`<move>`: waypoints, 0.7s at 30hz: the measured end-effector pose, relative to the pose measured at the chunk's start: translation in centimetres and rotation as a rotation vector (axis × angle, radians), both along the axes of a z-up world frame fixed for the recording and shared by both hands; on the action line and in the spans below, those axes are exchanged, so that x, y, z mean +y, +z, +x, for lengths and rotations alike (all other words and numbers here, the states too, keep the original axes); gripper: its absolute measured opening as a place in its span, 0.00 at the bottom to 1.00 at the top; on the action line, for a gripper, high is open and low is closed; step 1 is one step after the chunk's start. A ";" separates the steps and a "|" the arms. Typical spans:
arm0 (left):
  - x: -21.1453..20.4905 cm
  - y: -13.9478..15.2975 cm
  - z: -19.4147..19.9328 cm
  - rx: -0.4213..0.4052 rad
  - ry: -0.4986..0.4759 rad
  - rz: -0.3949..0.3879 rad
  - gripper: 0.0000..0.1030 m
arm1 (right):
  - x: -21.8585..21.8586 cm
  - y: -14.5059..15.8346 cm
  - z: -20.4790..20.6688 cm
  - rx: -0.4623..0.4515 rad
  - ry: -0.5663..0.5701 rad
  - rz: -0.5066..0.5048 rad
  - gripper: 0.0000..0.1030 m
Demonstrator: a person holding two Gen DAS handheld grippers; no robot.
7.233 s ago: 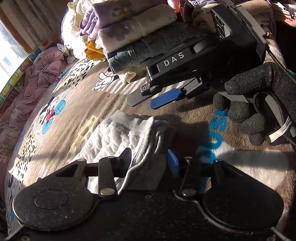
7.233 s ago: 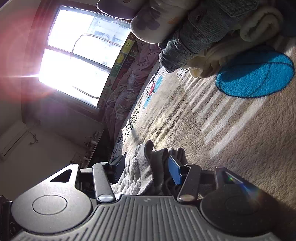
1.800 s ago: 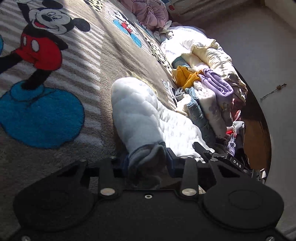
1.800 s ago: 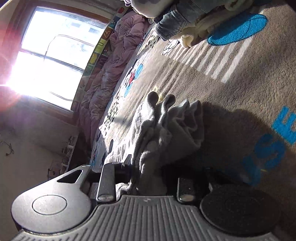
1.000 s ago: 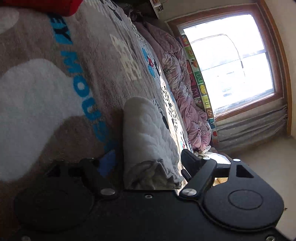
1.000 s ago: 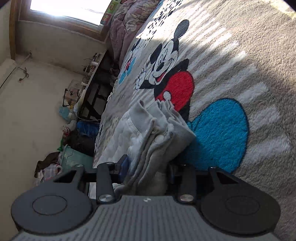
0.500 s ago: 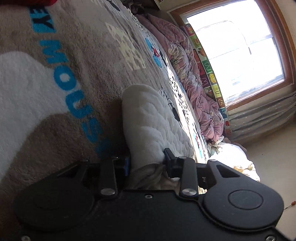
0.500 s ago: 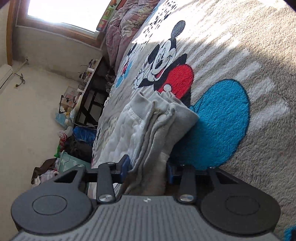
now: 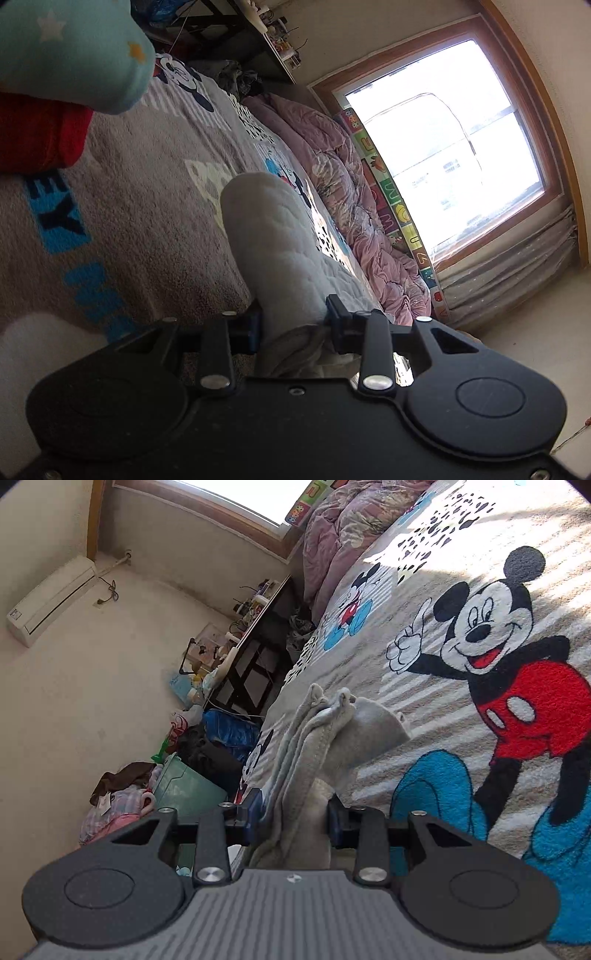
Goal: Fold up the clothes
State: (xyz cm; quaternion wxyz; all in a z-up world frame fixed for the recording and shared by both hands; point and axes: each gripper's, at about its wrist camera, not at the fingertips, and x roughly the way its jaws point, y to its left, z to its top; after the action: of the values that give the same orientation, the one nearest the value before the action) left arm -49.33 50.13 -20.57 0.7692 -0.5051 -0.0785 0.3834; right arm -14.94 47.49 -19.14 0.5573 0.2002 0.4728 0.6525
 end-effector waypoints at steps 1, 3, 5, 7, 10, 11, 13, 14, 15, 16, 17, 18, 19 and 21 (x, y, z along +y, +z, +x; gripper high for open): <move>0.9 0.4 -0.3 0.003 0.017 0.008 0.32 | 1.3 0.4 -0.3 -0.001 0.013 0.009 0.35; 2.4 1.4 -0.8 0.012 0.048 0.029 0.32 | 4.0 1.3 -0.8 0.000 0.039 0.026 0.35; 3.9 3.0 -1.8 0.022 0.088 0.077 0.32 | 6.9 2.3 -1.4 0.038 0.070 0.052 0.35; 5.5 4.5 -2.8 0.027 0.131 0.122 0.32 | 10.0 3.5 -2.1 0.078 0.104 0.086 0.35; 8.2 6.2 -3.9 0.035 0.201 0.155 0.32 | 14.7 5.7 -3.6 0.087 0.147 0.145 0.35; 9.5 6.3 -3.9 0.046 0.230 0.146 0.33 | 16.2 6.1 -4.2 0.080 0.153 0.151 0.35; 11.6 5.5 -4.2 0.132 0.271 0.018 0.53 | 18.8 6.2 -5.6 0.037 0.153 0.109 0.41; 12.7 4.7 -4.4 0.196 0.278 -0.089 0.74 | 19.8 5.5 -6.5 -0.017 0.153 0.042 0.55; 13.4 4.0 -4.1 0.223 0.234 -0.169 0.74 | 20.9 4.9 -7.4 -0.070 0.153 -0.025 0.64; 12.7 3.6 -3.6 0.254 0.194 -0.149 0.74 | 22.0 4.3 -8.3 -0.124 0.152 -0.093 0.68; 11.9 3.3 -3.1 0.286 0.154 -0.123 0.74 | 22.0 3.4 -8.9 -0.150 0.153 -0.128 0.68; 10.8 3.5 -2.7 0.309 0.147 -0.085 0.74 | 21.2 2.4 -9.1 -0.154 0.155 -0.138 0.68; 9.7 3.8 -2.3 0.332 0.142 -0.047 0.74 | 20.5 1.4 -9.3 -0.157 0.157 -0.148 0.68; 8.1 4.1 -1.9 0.338 0.139 -0.012 0.74 | 18.7 -0.2 -9.1 -0.148 0.154 -0.164 0.68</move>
State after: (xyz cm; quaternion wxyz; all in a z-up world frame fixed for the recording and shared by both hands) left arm -51.19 58.22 -16.51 0.7400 -0.4317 0.0196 0.5154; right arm -24.05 66.20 -19.37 0.5536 0.0683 0.4962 0.6653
